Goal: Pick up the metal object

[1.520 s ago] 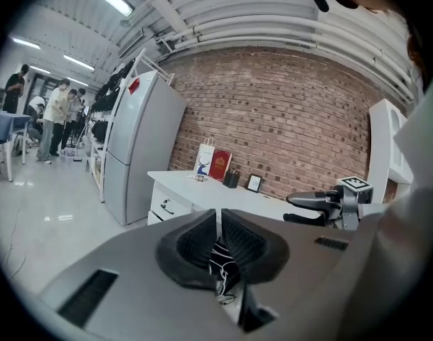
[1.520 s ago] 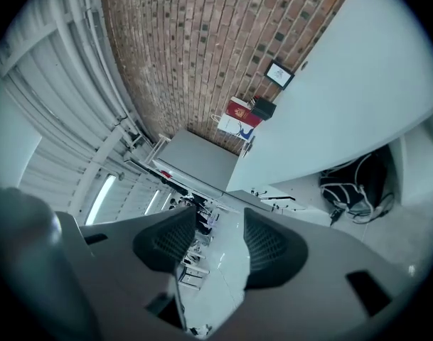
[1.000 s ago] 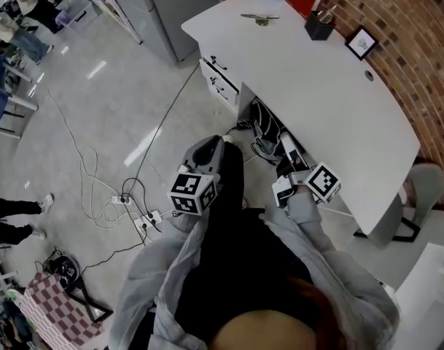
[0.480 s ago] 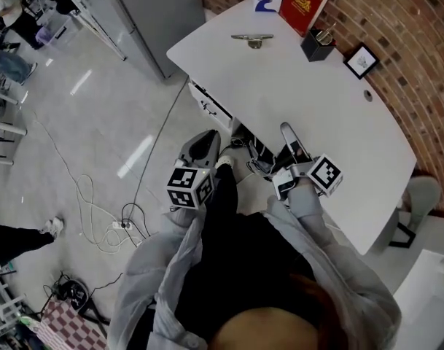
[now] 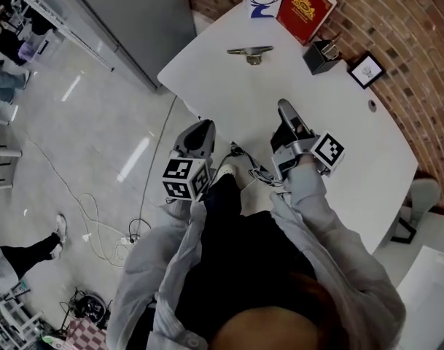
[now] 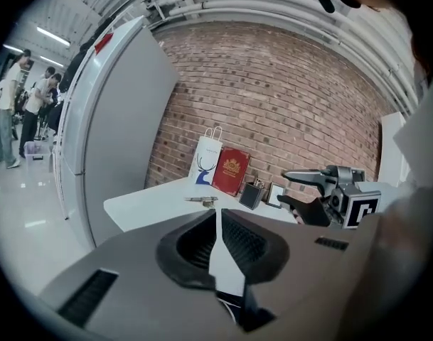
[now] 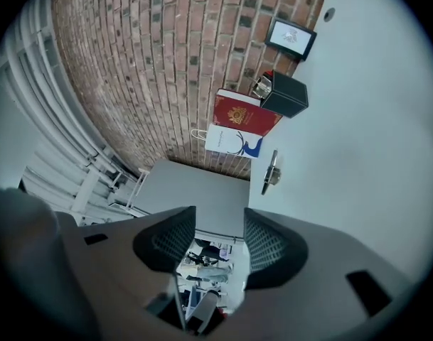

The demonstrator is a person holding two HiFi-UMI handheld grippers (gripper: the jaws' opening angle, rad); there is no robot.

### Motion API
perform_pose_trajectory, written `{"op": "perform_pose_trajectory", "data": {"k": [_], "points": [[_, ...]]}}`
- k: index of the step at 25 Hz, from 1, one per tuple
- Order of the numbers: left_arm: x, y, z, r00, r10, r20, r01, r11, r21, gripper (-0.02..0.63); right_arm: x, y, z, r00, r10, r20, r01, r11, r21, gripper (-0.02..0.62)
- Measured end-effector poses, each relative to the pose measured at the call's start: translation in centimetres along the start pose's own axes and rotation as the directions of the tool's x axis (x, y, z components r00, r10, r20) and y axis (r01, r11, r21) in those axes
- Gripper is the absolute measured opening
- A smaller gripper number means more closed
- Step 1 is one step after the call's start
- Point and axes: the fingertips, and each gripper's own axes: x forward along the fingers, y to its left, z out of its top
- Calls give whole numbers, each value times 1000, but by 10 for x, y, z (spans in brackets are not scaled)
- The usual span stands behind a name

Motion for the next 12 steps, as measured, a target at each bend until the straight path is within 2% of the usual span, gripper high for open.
{"op": "perform_pose_trajectory", "data": {"k": [6,12], "points": [[43,37,15,1000,-11,-12,11,1000,-3,37,68,-11,24,998,-15,53,10,996,85,209],[81,68,18,1000,-7,-20,7,1000,-13,37,128,-40,46,991,-79,107,59,983,175,209]]}}
